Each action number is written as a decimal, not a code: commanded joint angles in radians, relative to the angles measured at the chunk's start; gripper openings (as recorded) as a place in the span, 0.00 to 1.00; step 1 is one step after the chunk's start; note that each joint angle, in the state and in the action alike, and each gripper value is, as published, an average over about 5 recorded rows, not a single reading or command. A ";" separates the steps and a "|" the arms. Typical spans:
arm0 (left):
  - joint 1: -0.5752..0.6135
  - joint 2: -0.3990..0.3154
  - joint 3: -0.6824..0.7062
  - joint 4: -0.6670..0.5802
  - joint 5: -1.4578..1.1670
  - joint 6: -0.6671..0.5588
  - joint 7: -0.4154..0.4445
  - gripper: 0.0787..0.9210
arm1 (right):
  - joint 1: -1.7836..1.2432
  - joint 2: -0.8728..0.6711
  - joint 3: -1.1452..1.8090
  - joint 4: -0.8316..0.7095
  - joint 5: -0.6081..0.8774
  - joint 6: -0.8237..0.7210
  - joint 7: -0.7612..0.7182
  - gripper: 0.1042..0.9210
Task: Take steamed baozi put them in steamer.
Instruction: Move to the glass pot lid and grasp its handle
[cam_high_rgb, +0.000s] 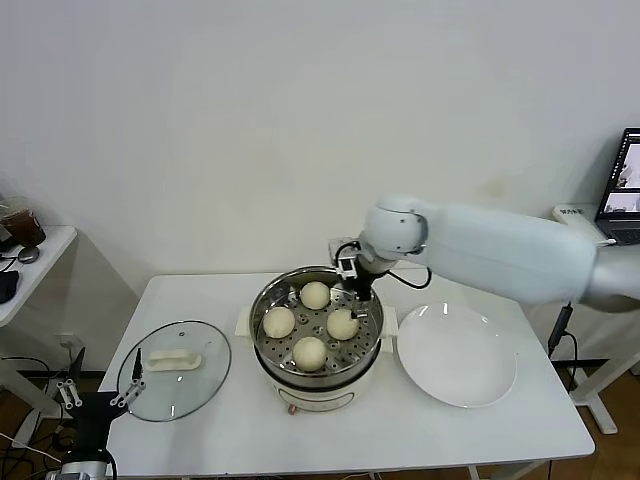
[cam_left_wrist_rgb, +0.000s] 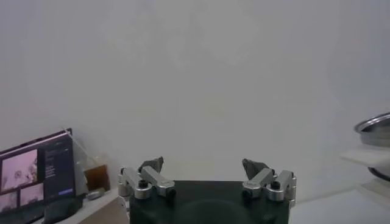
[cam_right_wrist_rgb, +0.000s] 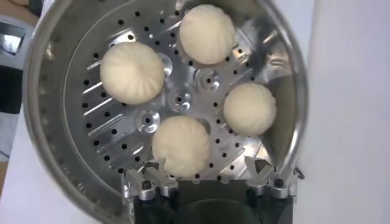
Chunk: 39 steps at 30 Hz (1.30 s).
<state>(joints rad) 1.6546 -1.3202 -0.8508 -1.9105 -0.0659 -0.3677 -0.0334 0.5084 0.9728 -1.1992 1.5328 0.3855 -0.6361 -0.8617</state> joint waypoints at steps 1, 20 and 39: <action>-0.002 0.001 0.000 0.003 -0.001 -0.003 0.001 0.88 | -0.343 -0.371 0.368 0.286 0.116 0.097 0.479 0.88; 0.003 -0.011 0.049 -0.029 0.013 0.008 0.004 0.88 | -1.893 0.113 1.858 0.336 -0.355 0.931 0.668 0.88; -0.117 0.181 0.035 0.201 1.131 0.030 -0.188 0.88 | -2.139 0.524 2.135 0.387 -0.285 0.892 0.633 0.88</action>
<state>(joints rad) 1.5924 -1.2666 -0.8092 -1.8654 0.4000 -0.3225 -0.1278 -1.4267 1.3104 0.7269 1.8773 0.0928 0.2244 -0.2400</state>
